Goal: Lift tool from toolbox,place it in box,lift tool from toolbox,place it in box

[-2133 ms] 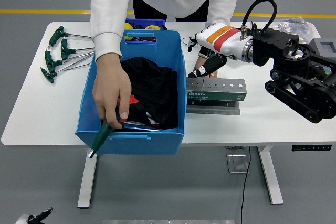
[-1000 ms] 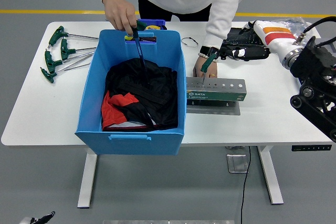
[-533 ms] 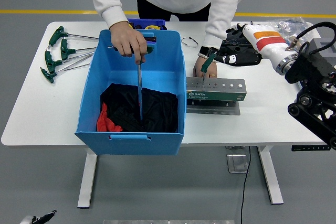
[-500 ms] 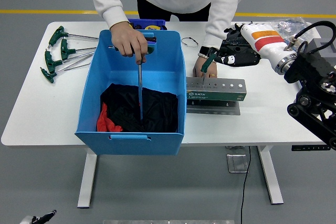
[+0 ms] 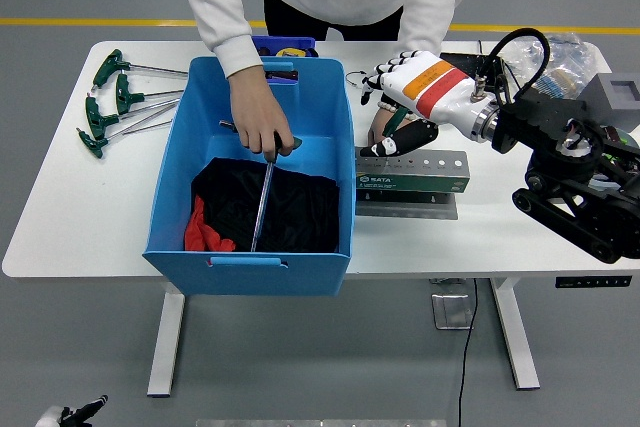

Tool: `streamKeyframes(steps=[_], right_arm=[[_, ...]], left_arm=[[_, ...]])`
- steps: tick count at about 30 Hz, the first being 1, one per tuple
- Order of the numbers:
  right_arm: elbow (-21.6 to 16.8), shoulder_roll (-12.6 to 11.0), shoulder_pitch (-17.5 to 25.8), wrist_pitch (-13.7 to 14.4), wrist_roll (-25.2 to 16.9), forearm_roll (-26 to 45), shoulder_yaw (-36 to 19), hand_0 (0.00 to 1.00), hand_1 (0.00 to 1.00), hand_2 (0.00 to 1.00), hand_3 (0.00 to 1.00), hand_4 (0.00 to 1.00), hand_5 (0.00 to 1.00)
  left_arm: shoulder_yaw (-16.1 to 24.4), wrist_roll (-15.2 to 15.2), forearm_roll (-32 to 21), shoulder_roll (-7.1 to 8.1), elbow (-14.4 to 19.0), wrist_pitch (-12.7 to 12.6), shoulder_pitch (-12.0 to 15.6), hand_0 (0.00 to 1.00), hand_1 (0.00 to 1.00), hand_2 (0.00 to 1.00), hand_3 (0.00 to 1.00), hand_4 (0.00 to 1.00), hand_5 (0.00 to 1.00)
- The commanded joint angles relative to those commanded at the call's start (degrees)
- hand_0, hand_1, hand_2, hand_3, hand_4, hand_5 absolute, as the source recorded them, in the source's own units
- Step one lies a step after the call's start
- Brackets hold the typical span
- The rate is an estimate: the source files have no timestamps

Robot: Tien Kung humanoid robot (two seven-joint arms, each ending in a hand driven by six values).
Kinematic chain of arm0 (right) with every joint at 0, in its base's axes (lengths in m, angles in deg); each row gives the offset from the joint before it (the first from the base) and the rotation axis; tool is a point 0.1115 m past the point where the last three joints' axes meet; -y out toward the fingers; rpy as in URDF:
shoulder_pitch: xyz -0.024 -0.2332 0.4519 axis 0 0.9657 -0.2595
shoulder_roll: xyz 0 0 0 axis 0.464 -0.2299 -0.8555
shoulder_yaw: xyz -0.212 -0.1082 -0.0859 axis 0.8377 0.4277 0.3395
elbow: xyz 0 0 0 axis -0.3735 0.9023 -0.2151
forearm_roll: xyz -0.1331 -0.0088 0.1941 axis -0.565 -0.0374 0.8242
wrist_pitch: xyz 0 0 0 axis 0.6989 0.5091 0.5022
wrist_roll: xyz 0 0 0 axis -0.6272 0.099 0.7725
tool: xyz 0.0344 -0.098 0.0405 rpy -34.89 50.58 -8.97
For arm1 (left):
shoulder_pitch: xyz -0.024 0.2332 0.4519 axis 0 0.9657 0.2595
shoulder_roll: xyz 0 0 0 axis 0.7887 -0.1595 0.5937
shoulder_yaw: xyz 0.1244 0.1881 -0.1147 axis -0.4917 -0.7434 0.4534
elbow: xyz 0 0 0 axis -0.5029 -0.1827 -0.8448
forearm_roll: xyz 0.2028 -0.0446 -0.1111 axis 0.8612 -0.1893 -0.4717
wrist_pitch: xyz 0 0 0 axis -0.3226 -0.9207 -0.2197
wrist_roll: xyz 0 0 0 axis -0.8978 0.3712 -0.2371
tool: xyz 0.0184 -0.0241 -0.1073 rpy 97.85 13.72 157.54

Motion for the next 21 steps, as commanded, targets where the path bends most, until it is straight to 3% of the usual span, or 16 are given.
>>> streamKeyframes(steps=[6,10,21], right_arm=[[7.3,3.4,-3.2,-0.5,-3.0,0.6,4.6,0.788,0.738,0.782,0.58,0.998,0.766],[10.2,4.9,-4.0,-0.7,-3.7,0.9,6.5,0.788,0.72,0.751,0.564,0.998,0.77],[14.1,6.4,-4.2,-1.6,-3.3,0.3,9.4,0.79,0.694,0.717,0.522,0.998,0.79]], left_arm=[[-0.3,-0.1,-0.1,0.08,0.0,-0.1,-0.6,0.706,0.715,0.73,0.734,0.742,0.681],[-0.6,-0.1,-0.5,0.09,0.0,-0.2,-1.0,0.703,0.708,0.728,0.732,0.742,0.681],[-1.0,-0.4,-1.0,0.05,0.0,-0.6,-1.4,0.679,0.699,0.727,0.732,0.742,0.681]])
